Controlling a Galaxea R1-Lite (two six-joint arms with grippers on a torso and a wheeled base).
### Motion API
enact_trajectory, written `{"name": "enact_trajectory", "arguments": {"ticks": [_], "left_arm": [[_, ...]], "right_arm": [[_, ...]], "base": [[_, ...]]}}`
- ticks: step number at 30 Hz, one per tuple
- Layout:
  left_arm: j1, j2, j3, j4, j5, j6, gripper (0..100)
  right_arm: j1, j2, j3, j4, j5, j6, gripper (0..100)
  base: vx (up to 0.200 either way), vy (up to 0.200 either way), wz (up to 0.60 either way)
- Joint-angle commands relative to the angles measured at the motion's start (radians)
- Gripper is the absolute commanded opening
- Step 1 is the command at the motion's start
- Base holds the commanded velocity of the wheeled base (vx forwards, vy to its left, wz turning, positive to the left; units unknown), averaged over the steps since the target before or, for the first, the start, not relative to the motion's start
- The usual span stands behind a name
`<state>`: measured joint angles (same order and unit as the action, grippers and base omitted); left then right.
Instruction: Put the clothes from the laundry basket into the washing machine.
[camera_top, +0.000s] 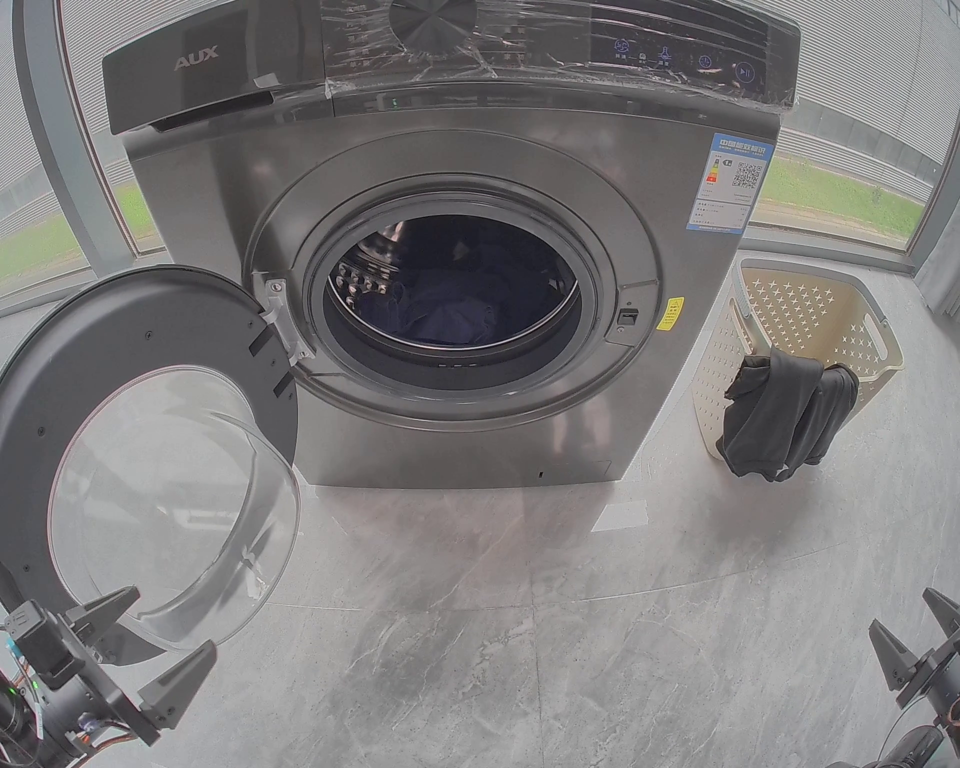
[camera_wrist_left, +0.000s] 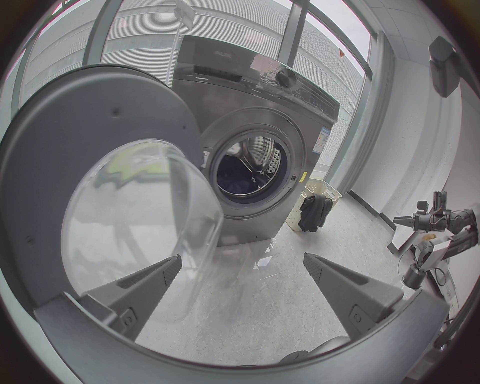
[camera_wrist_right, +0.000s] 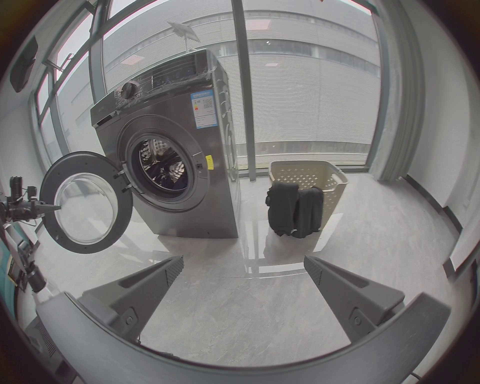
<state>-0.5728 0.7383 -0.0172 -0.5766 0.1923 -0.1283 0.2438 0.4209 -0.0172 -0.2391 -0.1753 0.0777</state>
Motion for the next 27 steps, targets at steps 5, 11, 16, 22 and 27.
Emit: {"name": "enact_trajectory", "arguments": {"ticks": [5, 11, 16, 22, 27], "left_arm": [[0.268, -0.516, 0.017, 0.363, -0.212, 0.009, 100], [0.409, -0.645, 0.008, 0.546, -0.284, 0.058, 100], [0.590, -0.688, 0.016, 0.521, -0.309, 0.090, 100], [0.573, -0.737, 0.016, 0.561, -0.169, 0.096, 100], [0.571, -0.737, 0.014, 0.581, -0.189, 0.142, 100]], "right_arm": [[-0.247, -0.378, -0.009, 0.244, 0.109, -0.019, 100], [-0.256, -0.396, 0.016, 0.242, 0.177, -0.087, 100], [-0.253, -0.398, 0.017, 0.239, 0.172, -0.070, 100], [-0.253, -0.399, 0.017, 0.236, 0.169, -0.062, 100], [-0.253, -0.399, 0.017, 0.236, 0.177, -0.075, 100]], "base": [[0.000, -0.200, 0.00], [0.000, -0.100, 0.00], [0.000, 0.000, 0.00], [0.000, 0.000, 0.00], [0.000, 0.000, 0.00]]}}
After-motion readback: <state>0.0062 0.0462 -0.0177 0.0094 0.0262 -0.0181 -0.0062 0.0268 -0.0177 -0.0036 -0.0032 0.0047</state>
